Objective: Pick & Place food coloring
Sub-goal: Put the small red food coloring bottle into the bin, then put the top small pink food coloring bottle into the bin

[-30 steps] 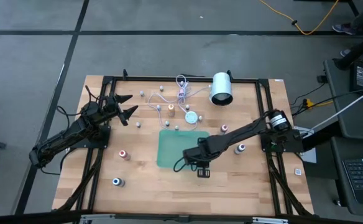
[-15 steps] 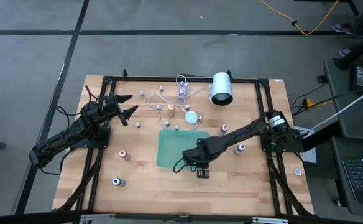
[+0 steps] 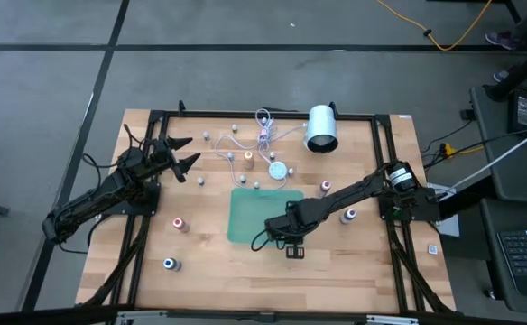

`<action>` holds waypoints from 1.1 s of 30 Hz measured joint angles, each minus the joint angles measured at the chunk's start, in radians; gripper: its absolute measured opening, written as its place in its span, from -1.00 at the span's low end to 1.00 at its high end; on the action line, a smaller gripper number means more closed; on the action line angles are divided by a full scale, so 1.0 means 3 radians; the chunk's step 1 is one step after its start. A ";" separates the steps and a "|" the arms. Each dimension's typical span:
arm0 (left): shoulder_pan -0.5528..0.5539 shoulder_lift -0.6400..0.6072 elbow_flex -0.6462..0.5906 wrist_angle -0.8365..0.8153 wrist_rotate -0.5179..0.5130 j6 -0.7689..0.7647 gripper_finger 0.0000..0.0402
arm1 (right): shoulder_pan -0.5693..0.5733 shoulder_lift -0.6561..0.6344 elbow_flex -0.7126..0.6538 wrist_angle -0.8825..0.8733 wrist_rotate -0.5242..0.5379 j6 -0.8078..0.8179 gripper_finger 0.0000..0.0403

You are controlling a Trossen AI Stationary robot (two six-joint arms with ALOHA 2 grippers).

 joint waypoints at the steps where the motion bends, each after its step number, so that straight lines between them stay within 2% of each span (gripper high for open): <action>1: 0.0000 -0.0001 -0.0001 0.0000 0.0000 0.0000 0.66 | -0.0001 0.0000 0.0000 0.0000 0.0000 0.0000 -0.51; 9: 0.0000 -0.0001 0.0001 0.0000 -0.0001 0.0000 0.66 | -0.0019 0.0000 0.0000 0.0001 -0.0003 0.0000 -0.36; 24: 0.0000 0.0001 0.0001 0.0000 0.0000 0.0000 0.66 | -0.0048 -0.0002 0.0000 -0.0016 -0.0086 -0.0072 -0.35; 33: -0.0001 0.0001 -0.0001 -0.0001 -0.0001 0.0000 0.66 | -0.0093 -0.0144 0.0003 -0.0047 -0.0064 -0.0085 -0.34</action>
